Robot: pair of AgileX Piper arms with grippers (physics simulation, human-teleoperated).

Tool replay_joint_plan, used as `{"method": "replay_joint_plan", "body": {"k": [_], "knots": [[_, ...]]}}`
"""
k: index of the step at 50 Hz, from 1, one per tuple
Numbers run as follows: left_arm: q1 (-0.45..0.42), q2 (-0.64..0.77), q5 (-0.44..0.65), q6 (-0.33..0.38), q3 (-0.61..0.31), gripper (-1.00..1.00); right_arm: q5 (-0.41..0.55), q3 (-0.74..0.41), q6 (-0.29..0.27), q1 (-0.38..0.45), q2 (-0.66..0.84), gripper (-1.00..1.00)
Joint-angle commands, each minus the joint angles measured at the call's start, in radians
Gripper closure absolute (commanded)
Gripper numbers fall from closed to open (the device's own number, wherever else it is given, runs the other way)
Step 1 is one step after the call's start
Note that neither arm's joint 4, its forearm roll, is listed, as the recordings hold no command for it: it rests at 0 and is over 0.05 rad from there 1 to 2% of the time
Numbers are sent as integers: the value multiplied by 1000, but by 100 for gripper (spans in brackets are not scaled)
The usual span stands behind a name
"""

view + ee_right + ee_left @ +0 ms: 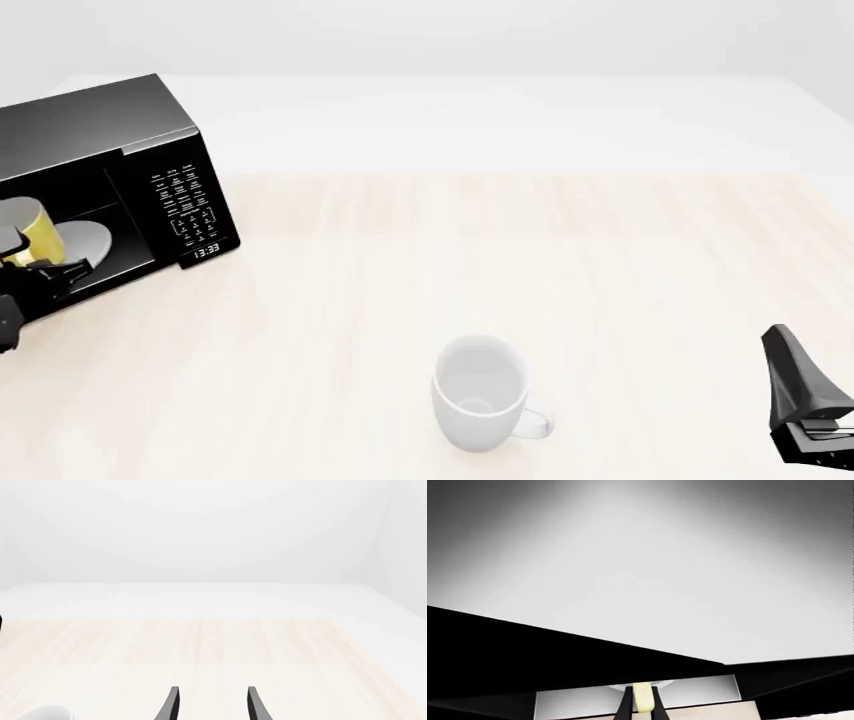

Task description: Put the yellow and white mug in the microwave and close it.

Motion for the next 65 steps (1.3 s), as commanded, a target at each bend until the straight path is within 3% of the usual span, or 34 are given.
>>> {"method": "replay_joint_plan", "body": {"k": [1,18,42,65], "knots": [[21,41,2,0,-12,-100,1,1,0,0,-2,-100],[18,37,2,11,-13,-100,1,1,0,0,-2,-100],[-6,-25,-8,20,58,-100,1,1,0,0,-2,-100],[-26,-183,13,15,163,-100,1,1,0,0,-2,-100]]}}
